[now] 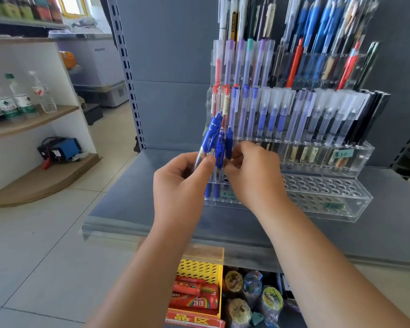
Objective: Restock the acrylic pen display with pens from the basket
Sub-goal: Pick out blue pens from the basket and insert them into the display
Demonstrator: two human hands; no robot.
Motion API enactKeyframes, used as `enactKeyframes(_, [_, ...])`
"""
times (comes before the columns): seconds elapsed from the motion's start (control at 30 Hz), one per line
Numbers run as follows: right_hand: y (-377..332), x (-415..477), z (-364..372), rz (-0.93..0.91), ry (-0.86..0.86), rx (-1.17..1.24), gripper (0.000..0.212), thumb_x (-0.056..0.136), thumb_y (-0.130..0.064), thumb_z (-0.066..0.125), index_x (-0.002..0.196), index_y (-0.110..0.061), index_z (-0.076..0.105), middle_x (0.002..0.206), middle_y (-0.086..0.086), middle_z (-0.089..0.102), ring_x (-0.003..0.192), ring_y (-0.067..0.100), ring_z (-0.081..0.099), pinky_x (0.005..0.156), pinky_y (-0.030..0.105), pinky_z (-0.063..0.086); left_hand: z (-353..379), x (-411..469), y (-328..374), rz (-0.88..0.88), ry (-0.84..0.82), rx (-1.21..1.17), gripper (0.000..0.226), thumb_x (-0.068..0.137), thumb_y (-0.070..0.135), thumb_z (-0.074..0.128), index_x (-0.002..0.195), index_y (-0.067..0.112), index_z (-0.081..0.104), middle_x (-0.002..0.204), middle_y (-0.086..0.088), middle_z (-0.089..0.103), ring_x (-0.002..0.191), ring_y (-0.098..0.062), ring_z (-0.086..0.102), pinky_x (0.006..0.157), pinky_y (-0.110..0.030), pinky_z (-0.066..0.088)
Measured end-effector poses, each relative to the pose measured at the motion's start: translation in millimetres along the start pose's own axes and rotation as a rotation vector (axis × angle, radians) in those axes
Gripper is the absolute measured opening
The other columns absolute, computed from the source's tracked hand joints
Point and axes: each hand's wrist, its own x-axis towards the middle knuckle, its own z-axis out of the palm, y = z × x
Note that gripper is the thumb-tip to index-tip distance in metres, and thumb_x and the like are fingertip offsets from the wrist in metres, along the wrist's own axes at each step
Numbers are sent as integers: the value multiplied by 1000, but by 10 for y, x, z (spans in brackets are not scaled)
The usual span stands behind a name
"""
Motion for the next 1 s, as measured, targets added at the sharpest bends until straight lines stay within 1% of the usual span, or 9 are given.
enactKeyframes(0.17, [-15, -36, -26, 0, -33, -51, 11, 88, -28, 67, 95, -19, 66, 80, -3, 69, 73, 21, 65, 67, 39, 58, -15, -1, -6, -12, 12, -14, 8, 90, 23, 70, 85, 22, 76, 53, 9, 54, 48, -7, 39, 46, -18, 36])
enactKeyframes(0.3, [-20, -31, -30, 33, -50, -8, 13, 87, -27, 68, 93, -16, 66, 79, -2, 68, 75, 21, 65, 70, 41, 58, -18, -11, 6, -8, 4, -22, 5, 89, 22, 72, 85, 21, 75, 59, 3, 59, 50, -10, 41, 45, -20, 38])
enactKeyframes(0.43, [-52, -26, -108, 33, -47, 52, 19, 88, -34, 67, 94, -17, 61, 78, -8, 63, 67, 8, 60, 60, 30, 52, 8, -24, 12, -5, -43, -6, 6, 91, 21, 69, 86, 21, 73, 63, -2, 57, 54, -14, 42, 46, -24, 40])
enactKeyframes(0.53, [-123, -34, -193, -62, 100, 76, 10, 90, -31, 62, 92, -21, 62, 77, -9, 62, 66, 6, 58, 56, 26, 47, 34, -33, 34, -8, -64, -37, 5, 91, 20, 69, 88, 16, 71, 62, -2, 54, 51, -13, 41, 44, -24, 38])
enactKeyframes(0.63, [-193, -58, -241, -86, 163, 310, 8, 91, -24, 60, 86, -21, 65, 68, -8, 63, 62, 6, 58, 55, 17, 45, 69, -55, 60, -25, -83, -78, 8, 92, 21, 67, 90, 14, 72, 63, -5, 53, 50, -14, 39, 42, -23, 35])
enactKeyframes(0.73, [-225, -84, -292, -65, 25, 597, 16, 96, -21, 58, 86, -18, 70, 71, -2, 68, 64, 8, 61, 60, 20, 49, 104, -70, 65, -31, -105, -111, 13, 95, 20, 64, 91, 12, 74, 64, -6, 54, 49, -10, 40, 45, -20, 34])
enactKeyframes(0.8, [-203, -103, -321, -65, -65, 707, 19, 98, -17, 58, 86, -15, 72, 70, 1, 69, 63, 6, 60, 58, 17, 47, 119, -74, 64, -7, -114, -82, 14, 95, 20, 64, 89, 14, 76, 64, -1, 57, 50, -5, 42, 47, -15, 36])
enactKeyframes(0.9, [-163, -118, -347, -106, -95, 785, 18, 97, -14, 59, 86, -16, 73, 70, -5, 70, 64, 3, 61, 59, 14, 47, 133, -84, 80, 19, -115, -56, 12, 93, 20, 67, 85, 18, 76, 57, 5, 53, 48, -6, 40, 45, -17, 35])
enactKeyframes(1.0, [-133, -122, -346, -204, -48, 750, 16, 98, -12, 59, 95, -13, 75, 81, 1, 75, 74, 12, 70, 69, 23, 56, 141, -97, 97, 43, -115, -50, 9, 94, 16, 65, 92, 18, 74, 55, 12, 53, 47, -3, 42, 45, -16, 37])
